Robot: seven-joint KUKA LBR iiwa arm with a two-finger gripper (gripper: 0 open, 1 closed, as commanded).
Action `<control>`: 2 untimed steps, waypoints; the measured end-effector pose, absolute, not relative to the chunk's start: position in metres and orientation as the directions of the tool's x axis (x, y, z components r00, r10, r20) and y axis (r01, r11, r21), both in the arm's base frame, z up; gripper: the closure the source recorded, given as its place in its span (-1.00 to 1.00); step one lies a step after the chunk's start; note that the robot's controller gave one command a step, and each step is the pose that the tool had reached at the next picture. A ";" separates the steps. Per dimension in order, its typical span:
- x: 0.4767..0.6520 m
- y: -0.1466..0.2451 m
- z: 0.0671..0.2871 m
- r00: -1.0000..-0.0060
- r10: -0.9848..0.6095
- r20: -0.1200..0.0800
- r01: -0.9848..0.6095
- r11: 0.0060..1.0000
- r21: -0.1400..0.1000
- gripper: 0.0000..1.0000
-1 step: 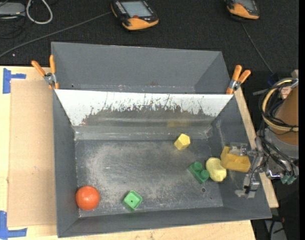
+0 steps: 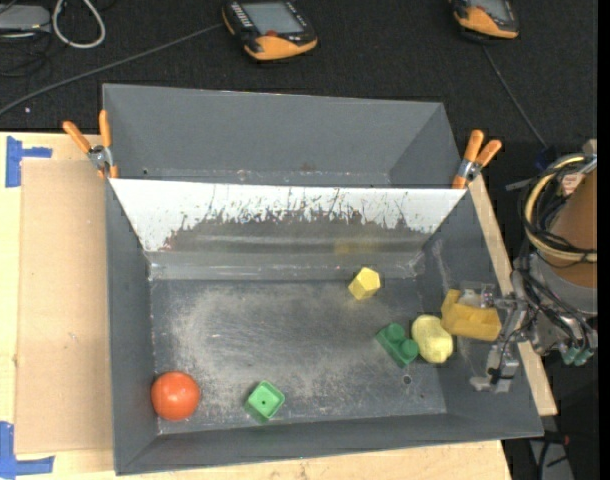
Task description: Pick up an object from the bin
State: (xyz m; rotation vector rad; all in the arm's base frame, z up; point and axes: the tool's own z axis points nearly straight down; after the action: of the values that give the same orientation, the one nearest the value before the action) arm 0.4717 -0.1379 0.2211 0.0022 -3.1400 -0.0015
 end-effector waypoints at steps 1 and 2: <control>0.488 -0.141 0.148 -0.991 0.133 0.000 0.133 0.991 0.001 -1.00; 0.536 -0.130 0.152 -0.944 0.329 -0.013 0.329 0.944 0.003 -1.00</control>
Offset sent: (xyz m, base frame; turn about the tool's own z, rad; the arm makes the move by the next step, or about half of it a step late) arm 0.0620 0.0065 -0.0703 0.3393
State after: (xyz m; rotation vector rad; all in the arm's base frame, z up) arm 0.5361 -0.1300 0.1517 -0.5269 -3.1104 -0.0011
